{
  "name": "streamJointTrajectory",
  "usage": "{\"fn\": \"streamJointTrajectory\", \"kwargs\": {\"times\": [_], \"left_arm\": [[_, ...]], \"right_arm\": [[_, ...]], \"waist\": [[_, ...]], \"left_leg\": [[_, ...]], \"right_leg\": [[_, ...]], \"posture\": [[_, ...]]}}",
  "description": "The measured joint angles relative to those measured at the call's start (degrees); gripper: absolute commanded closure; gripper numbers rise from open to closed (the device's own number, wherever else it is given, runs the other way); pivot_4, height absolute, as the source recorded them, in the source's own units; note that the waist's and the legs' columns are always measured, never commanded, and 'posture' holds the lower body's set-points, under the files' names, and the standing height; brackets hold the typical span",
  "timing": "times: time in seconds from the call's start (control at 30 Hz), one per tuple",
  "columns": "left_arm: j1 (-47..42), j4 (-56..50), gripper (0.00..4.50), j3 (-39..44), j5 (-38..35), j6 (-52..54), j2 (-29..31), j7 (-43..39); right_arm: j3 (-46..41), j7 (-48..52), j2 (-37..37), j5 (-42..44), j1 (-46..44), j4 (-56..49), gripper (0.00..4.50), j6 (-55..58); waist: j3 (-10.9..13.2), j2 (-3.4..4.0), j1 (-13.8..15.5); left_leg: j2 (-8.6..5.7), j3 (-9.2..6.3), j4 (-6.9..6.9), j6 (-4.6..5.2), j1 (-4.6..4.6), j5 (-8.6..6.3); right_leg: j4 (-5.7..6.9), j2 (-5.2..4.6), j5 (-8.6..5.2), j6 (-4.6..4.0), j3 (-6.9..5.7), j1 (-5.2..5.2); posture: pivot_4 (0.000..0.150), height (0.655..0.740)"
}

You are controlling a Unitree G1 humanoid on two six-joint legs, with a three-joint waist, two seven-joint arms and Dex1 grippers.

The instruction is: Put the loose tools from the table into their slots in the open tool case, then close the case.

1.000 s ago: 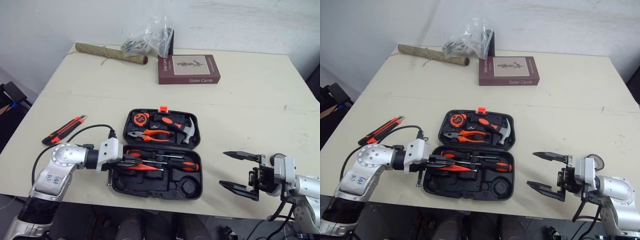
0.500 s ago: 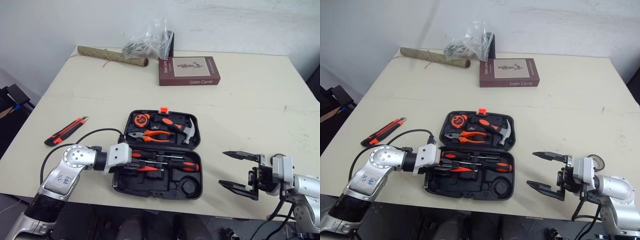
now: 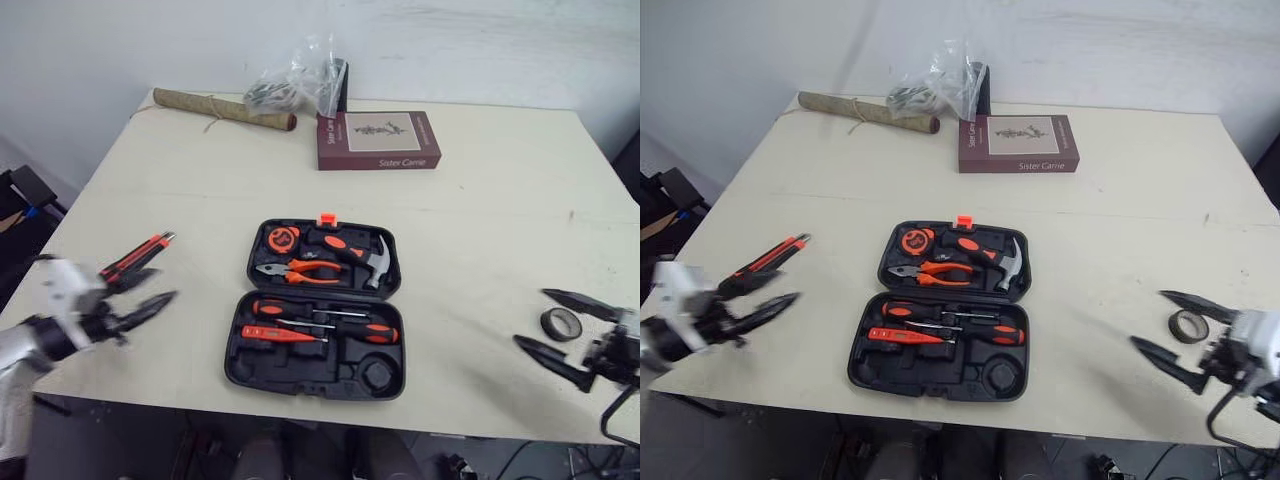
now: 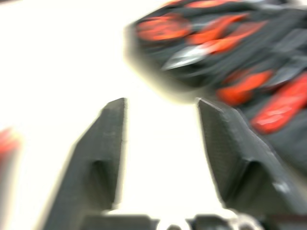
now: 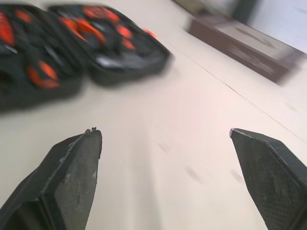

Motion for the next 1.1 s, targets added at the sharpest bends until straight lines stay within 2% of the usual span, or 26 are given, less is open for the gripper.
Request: {"fn": "streamJointTrajectory", "kwargs": {"times": [0.03,0.17,0.3,0.4,0.53,0.7,0.83,0.97,1.1], "left_arm": [[0.92,4.25,0.04,3.06,0.91,-1.99,0.63,1.15],[4.9,21.99,0.01,12.51,3.94,-9.08,4.75,4.69],[7.72,32.65,0.01,16.86,4.33,-12.11,6.79,6.35],[8.73,34.43,0.01,17.18,3.54,-12.38,6.58,5.09],[8.48,29.6,0.01,16.76,0.75,-10.41,5.4,3.11],[6.61,20.83,0.01,13.95,-3.13,-3.71,5.7,-0.2],[3.75,18.26,0.01,10.2,-3.85,0.68,9.14,-3.08],[-6.83,25.79,0.01,1.28,-0.13,0.0,14.38,-6.86],[-20.91,39.53,0.01,-10.2,6.31,-2.96,15.42,-9.63]], "right_arm": [[-1.8,-0.3,-0.35,-0.79,1.34,3.19,0.0,-1.33],[-7.25,-2.05,-0.69,-3.29,6.51,14.49,0.0,-4.95],[-9.64,-3.92,-0.69,-4.23,8.69,18.89,0.0,-7.76],[-9.71,-4.48,-0.66,-4.4,8.51,19.18,0.0,-8.71],[-6.32,-5.33,0.47,-3.69,3.95,15.03,0.0,-7.78],[0.65,-5.89,3.16,-1.14,-1.62,4.7,0.0,-3.32],[5.92,-6.38,5.46,1.56,-3.49,-4.74,0.0,1.37],[11.57,-6.0,7.25,3.16,-6.44,-10.69,0.0,4.13],[15.66,-5.82,8.41,4.82,-10.53,-14.9,0.0,6.91]], "waist": [[0.0,0.0,0.01],[-0.02,-0.02,-0.22],[-0.08,-0.08,-0.64],[-0.08,-0.08,-0.62],[-0.09,-0.08,-0.55],[-0.09,0.05,-0.5],[-0.09,0.03,-0.18],[-0.12,0.11,-0.09],[-0.14,0.06,-0.16]], "left_leg": [[0.0,0.01,-0.08,0.0,0.0,0.0],[0.03,0.1,-0.29,-0.05,0.02,-0.03],[0.05,0.14,-0.34,-0.09,0.11,-0.1],[0.06,0.12,-0.35,-0.13,0.1,-0.11],[0.06,0.09,-0.35,-0.46,0.08,-0.28],[0.04,0.09,-0.35,-0.21,0.02,-0.1],[0.04,0.08,-0.29,-0.19,0.02,-0.06],[-0.04,0.09,-0.26,-0.14,0.03,-0.02],[-0.03,0.14,-0.18,-0.35,-0.19,0.08]], "right_leg": [[-0.06,0.0,0.0,0.0,0.0,-0.02],[-0.22,-0.01,0.0,-0.01,0.02,-0.08],[-0.18,-0.06,0.0,-0.01,0.07,-0.07],[-0.17,-0.07,0.0,-0.02,0.07,-0.08],[-0.17,-0.08,0.0,-0.03,0.07,-0.1],[-0.04,-0.07,-0.01,-0.04,0.05,-0.2],[0.08,-0.06,-0.01,-0.04,0.01,-0.21],[0.13,-0.08,-0.01,-0.04,0.01,-0.19],[0.36,-0.05,-0.01,-0.04,-0.02,-0.53]], "posture": [[0.15,0.74],[0.15,0.74],[0.15,0.74],[0.15,0.74],[0.15,0.74],[0.15,0.74],[0.15,0.74],[0.15,0.74],[0.15,0.74]]}}
